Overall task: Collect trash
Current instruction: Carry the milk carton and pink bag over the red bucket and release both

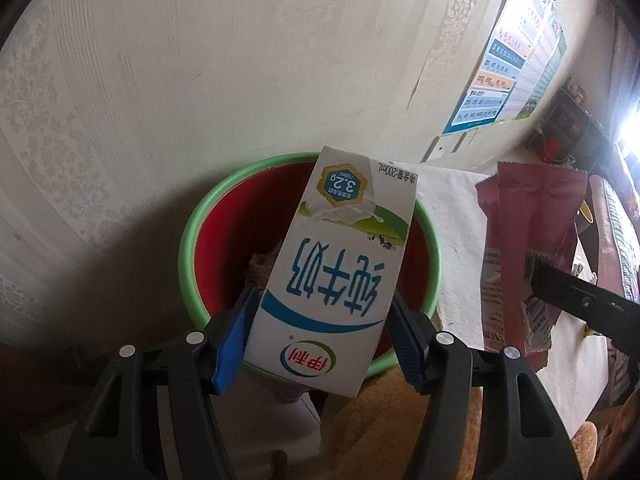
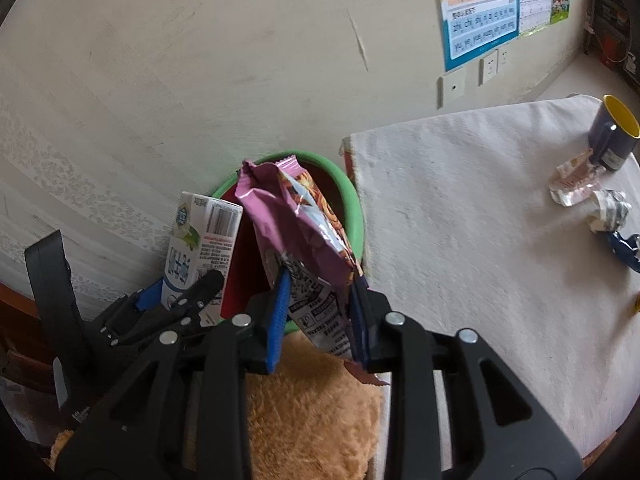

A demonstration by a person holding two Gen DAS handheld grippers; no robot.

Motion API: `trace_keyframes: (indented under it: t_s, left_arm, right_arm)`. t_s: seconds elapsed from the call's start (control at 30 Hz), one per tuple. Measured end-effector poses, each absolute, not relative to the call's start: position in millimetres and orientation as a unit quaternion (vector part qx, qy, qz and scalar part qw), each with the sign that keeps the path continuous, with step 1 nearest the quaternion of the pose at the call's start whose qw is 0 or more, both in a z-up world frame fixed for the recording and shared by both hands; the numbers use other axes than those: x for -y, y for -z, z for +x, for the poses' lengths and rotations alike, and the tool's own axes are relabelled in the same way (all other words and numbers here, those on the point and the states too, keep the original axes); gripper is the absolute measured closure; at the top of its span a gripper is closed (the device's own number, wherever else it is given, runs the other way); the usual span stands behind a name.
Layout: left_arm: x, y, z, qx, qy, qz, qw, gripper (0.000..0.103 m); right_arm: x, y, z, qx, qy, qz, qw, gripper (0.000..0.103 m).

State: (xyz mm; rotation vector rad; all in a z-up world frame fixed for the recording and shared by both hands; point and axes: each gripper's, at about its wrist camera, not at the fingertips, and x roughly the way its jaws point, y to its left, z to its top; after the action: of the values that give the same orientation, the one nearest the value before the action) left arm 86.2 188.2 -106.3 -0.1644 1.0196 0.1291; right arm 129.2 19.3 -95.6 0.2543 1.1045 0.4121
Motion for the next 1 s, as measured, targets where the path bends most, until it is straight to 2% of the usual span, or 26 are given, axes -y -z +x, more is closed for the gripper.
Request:
trace_keyframes:
  t_s: [0.63, 1.0]
  left_arm:
    - [-206, 124, 104, -0.502, -0.078, -0.092, 0.856, 0.043]
    - [-211, 137, 116, -0.514, -0.085, -0.099, 0.848, 0.043]
  right_arm:
    - [-37, 100, 152, -0.525, -0.209, 0.12, 0.816, 0.075]
    - [-42, 100, 174, -0.533, -0.223, 0.167, 0.799, 0.075]
